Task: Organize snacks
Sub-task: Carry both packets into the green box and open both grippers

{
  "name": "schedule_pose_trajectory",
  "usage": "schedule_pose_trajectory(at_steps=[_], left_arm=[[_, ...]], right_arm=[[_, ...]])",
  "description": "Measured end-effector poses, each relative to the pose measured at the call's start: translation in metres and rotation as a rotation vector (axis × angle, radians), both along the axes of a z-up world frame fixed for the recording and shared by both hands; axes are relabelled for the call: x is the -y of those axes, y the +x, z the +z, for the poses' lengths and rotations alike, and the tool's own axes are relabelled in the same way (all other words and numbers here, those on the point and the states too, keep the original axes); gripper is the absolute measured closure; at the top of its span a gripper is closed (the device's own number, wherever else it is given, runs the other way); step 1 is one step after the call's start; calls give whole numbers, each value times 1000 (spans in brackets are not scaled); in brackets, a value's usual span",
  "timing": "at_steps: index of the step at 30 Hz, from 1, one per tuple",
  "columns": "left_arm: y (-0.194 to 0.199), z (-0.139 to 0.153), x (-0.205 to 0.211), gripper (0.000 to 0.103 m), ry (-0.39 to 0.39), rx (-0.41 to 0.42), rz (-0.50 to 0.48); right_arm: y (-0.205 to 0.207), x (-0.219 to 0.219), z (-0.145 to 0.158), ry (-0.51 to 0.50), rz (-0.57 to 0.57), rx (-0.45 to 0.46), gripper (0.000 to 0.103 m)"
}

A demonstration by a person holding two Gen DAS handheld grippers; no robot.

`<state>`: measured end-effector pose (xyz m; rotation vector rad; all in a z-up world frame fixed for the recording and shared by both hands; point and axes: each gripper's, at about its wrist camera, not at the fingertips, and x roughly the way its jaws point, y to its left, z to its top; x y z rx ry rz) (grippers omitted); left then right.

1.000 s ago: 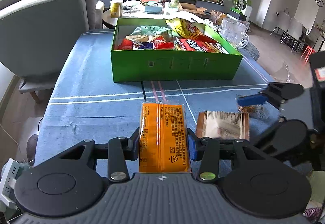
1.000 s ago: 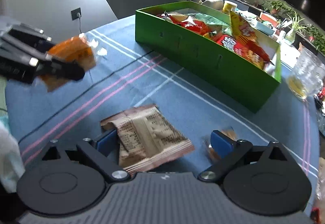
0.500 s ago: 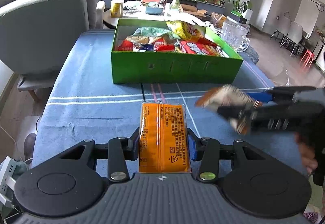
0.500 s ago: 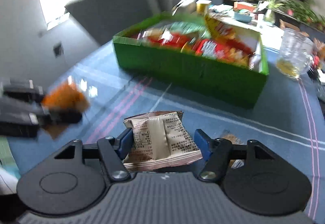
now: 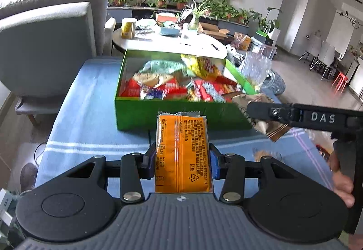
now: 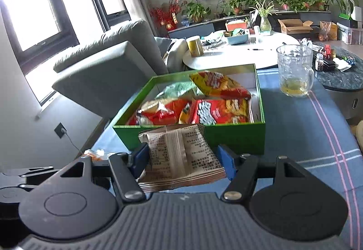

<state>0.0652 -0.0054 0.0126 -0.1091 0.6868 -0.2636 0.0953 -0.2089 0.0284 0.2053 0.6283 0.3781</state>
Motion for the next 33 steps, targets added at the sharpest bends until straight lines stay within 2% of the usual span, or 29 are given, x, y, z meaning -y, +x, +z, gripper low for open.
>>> schedule_pose_trajectory(at_steps=[14,20,27,33], left_arm=[[58,24,21,62,23,70,-10],[74,17,19,62,11,47,-9],[84,1,11,62,-3,-3,27],[83,2,13,62,0,3,13]], right_arm=[[37,10,14,45,-69,21,15],[45,15,7,-20,-70,35,15],[36,31,-27,-51,-28,-108,15],[30,-9,-51,-226,38,-119,14]])
